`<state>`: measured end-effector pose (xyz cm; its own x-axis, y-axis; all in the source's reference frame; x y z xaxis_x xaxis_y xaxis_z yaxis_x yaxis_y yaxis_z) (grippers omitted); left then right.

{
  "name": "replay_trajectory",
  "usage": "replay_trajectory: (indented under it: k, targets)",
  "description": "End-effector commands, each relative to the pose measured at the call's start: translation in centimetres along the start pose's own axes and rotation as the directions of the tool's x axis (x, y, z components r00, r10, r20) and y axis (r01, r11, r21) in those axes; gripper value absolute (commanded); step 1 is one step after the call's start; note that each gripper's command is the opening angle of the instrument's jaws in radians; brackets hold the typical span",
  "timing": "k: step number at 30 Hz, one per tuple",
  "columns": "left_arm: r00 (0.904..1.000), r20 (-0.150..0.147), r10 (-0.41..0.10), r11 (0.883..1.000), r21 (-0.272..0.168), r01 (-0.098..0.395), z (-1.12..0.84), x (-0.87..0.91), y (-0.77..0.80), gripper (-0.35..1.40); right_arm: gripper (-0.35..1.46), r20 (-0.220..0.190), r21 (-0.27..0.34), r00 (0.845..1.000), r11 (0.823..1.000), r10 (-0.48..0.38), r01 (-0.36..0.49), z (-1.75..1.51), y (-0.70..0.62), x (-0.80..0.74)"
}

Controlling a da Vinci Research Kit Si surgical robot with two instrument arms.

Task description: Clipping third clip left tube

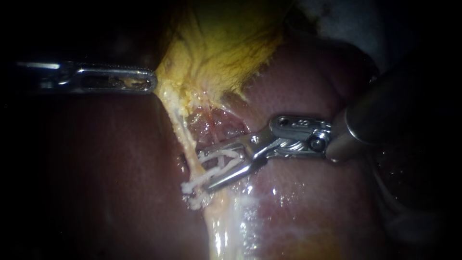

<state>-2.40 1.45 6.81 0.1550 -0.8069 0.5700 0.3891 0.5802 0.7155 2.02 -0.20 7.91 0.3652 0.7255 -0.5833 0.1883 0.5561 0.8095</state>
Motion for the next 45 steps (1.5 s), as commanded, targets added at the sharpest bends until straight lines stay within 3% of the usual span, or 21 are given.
replay_trajectory:
  k: [1,10,17,25,29,35,42,45]
  targets:
    - [1.0,0.0,0.0,1.0,0.0,0.0,0.0,0.0,0.0,-0.35,0.54,-0.021,0.004,1.0,1.0,0.006,-0.006,0.04,-0.01,0.02]
    - [1.0,0.0,0.0,1.0,-0.001,0.0,0.01,0.0,-0.01,-0.35,0.54,-0.106,0.098,0.993,0.994,0.059,-0.049,0.2,-0.05,0.09]
    - [1.0,0.0,0.0,1.0,-0.001,0.0,0.01,0.0,-0.01,-0.35,0.54,-0.166,0.196,0.981,0.978,0.101,-0.068,0.33,-0.13,0.24]
    - [1.0,0.0,0.0,1.0,-0.001,0.0,0.01,0.0,-0.01,-0.35,0.54,-0.253,0.198,0.958,0.976,0.138,-0.089,0.35,-0.18,0.48]
    - [1.0,0.0,0.0,1.0,-0.001,0.0,0.01,0.0,-0.01,-0.35,0.51,-0.267,0.181,0.95,0.977,0.16,-0.113,0.31,-0.19,0.61]
    - [1.0,0.0,0.0,1.0,-0.001,0.0,0.02,0.0,-0.01,-0.35,0.27,-0.259,0.178,0.943,0.97,0.21,-0.167,0.25,-0.21,0.67]
    - [1.0,0.001,0.0,1.0,-0.001,0.0,0.02,0.0,-0.01,-0.35,-0.3,-0.255,0.172,0.929,0.958,0.267,-0.229,0.22,-0.23,0.64]
    - [1.0,0.001,0.0,1.0,-0.001,0.0,0.02,0.0,-0.01,-0.35,-0.35,-0.248,0.174,0.923,0.951,0.295,-0.257,0.22,-0.23,0.63]
